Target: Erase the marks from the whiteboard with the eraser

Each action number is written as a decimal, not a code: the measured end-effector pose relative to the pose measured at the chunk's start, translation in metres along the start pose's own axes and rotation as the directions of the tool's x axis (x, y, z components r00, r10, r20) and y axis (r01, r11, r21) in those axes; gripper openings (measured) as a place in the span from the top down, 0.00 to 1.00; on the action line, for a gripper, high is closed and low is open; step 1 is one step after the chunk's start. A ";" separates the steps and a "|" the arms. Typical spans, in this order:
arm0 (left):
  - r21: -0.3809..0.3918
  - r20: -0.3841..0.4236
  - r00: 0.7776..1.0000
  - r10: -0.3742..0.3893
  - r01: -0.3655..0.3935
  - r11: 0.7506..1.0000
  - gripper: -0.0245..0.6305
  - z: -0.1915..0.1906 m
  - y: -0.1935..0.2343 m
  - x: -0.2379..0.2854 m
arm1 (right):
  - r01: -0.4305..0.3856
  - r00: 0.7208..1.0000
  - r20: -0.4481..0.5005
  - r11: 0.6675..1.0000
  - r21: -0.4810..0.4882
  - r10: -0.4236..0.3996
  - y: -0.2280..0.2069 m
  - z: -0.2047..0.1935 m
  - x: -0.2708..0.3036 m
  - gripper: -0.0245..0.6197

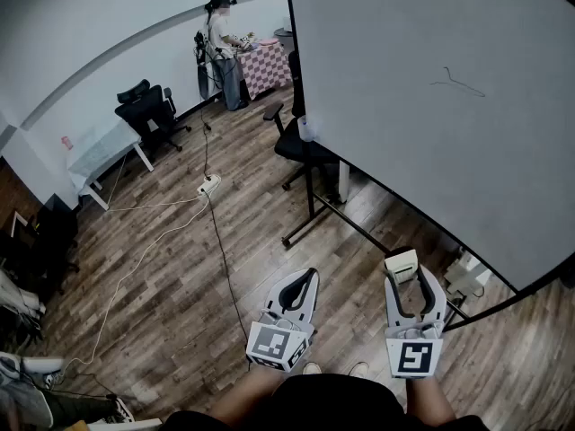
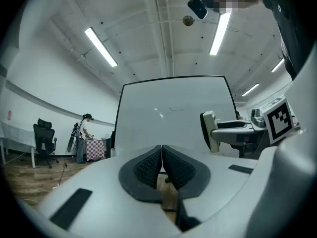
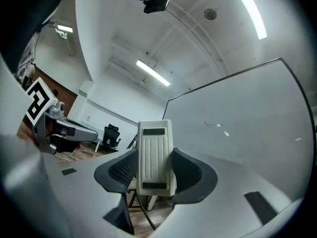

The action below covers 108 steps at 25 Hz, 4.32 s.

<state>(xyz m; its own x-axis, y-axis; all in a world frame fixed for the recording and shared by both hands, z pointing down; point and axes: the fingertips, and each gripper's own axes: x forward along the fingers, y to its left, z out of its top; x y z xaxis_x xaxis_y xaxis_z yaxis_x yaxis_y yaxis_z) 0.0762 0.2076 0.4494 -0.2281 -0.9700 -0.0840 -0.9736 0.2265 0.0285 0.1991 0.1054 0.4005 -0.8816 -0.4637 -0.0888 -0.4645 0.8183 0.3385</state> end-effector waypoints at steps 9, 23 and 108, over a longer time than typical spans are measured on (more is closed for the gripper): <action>-0.010 0.002 1.000 -0.027 0.027 1.000 0.93 -0.004 0.031 -0.008 | 0.028 0.999 0.045 0.999 0.036 -0.030 0.023 0.014 0.017 0.58; -0.020 -0.009 1.000 -0.023 0.022 1.000 0.93 -0.018 0.088 0.062 | -0.010 0.999 0.047 0.996 0.087 0.006 0.018 -0.005 0.103 0.58; 0.005 0.173 0.717 -0.675 0.685 0.729 0.93 0.022 0.157 0.509 | 0.597 0.708 -0.136 0.691 -0.408 -0.693 -0.263 -0.016 0.446 0.58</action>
<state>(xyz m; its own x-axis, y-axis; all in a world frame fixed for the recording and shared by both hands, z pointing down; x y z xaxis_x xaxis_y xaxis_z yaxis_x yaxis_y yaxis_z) -0.1933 -0.2489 0.3891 0.4920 -0.8334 -0.2517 -0.8659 -0.4986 -0.0415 -0.0710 -0.3220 0.2871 -0.2909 -0.9416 -0.1695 -0.8128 0.1498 0.5629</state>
